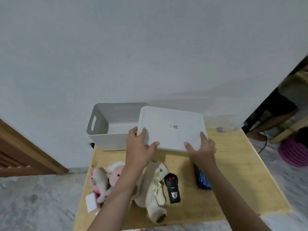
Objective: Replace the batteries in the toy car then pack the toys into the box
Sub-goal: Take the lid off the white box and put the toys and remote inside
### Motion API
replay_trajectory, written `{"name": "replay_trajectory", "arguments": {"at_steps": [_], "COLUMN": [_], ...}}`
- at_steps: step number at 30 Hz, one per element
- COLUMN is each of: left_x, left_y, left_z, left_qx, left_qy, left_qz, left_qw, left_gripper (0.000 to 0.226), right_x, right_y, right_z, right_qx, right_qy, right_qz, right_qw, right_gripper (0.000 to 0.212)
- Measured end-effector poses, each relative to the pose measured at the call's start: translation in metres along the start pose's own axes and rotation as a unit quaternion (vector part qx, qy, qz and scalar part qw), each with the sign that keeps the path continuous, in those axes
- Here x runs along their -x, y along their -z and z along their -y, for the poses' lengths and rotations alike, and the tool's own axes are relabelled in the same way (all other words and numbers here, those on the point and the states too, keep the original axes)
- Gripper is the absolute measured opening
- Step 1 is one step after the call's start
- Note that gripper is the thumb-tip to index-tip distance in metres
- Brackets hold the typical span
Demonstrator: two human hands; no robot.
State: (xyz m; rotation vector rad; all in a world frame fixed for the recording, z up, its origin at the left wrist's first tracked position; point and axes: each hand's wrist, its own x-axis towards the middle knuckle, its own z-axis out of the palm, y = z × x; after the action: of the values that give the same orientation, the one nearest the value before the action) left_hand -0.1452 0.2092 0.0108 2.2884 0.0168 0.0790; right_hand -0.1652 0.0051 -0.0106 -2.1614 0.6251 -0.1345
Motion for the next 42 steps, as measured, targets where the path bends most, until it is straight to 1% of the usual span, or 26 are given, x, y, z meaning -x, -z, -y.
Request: {"name": "replay_trajectory", "arguments": {"at_steps": [2, 4, 7, 9, 13, 18, 23, 25, 27, 31, 34, 36, 39, 42], "left_x": [0.019, 0.040, 0.076, 0.100, 0.142, 0.188, 0.210, 0.212, 0.211, 0.208, 0.207, 0.205, 0.204, 0.203], "left_y": [-0.029, -0.060, -0.110, -0.143, -0.211, -0.280, -0.317, -0.325, -0.332, -0.339, -0.339, -0.336, -0.325, -0.302], "left_z": [-0.019, -0.040, -0.073, -0.094, -0.127, -0.145, -0.135, -0.129, -0.124, -0.117, -0.116, -0.116, -0.113, -0.109], "left_qx": [-0.019, -0.034, -0.052, -0.063, -0.061, -0.072, -0.128, -0.134, -0.143, -0.173, -0.178, -0.153, -0.089, -0.017], "left_qy": [-0.030, -0.041, -0.026, -0.031, -0.027, -0.014, -0.015, -0.012, -0.012, -0.003, 0.004, 0.012, 0.013, 0.005], "left_qz": [0.022, 0.040, 0.065, 0.087, 0.119, 0.160, 0.176, 0.168, 0.159, 0.163, 0.165, 0.171, 0.173, 0.137], "left_qw": [0.999, 0.998, 0.996, 0.994, 0.991, 0.984, 0.976, 0.977, 0.977, 0.972, 0.970, 0.973, 0.981, 0.990], "left_gripper": [0.068, 0.067, 0.067, 0.065, 0.064, 0.065, 0.067, 0.068, 0.068, 0.071, 0.070, 0.067, 0.065, 0.058], "right_x": [0.003, 0.006, 0.008, 0.009, 0.014, 0.016, 0.014, 0.009, 0.004, -0.001, -0.004, -0.004, -0.004, 0.000], "right_y": [0.029, 0.061, 0.113, 0.147, 0.206, 0.250, 0.253, 0.242, 0.234, 0.230, 0.223, 0.221, 0.213, 0.193], "right_z": [-0.026, -0.055, -0.104, -0.140, -0.207, -0.280, -0.320, -0.341, -0.353, -0.350, -0.360, -0.356, -0.337, -0.302], "right_qx": [0.017, 0.037, 0.067, 0.083, 0.107, 0.117, 0.140, 0.133, 0.133, 0.166, 0.181, 0.197, 0.215, 0.183], "right_qy": [0.006, 0.006, -0.014, -0.021, -0.044, -0.044, -0.035, -0.055, -0.056, -0.052, -0.055, -0.050, -0.030, 0.001], "right_qz": [-0.021, -0.027, -0.016, -0.010, -0.009, 0.010, 0.022, 0.030, 0.049, 0.109, 0.097, 0.100, 0.091, 0.077], "right_qw": [1.000, 0.999, 0.998, 0.996, 0.993, 0.992, 0.989, 0.989, 0.988, 0.979, 0.977, 0.974, 0.972, 0.980], "right_gripper": [0.076, 0.075, 0.076, 0.079, 0.083, 0.084, 0.082, 0.084, 0.087, 0.101, 0.109, 0.104, 0.087, 0.078]}}
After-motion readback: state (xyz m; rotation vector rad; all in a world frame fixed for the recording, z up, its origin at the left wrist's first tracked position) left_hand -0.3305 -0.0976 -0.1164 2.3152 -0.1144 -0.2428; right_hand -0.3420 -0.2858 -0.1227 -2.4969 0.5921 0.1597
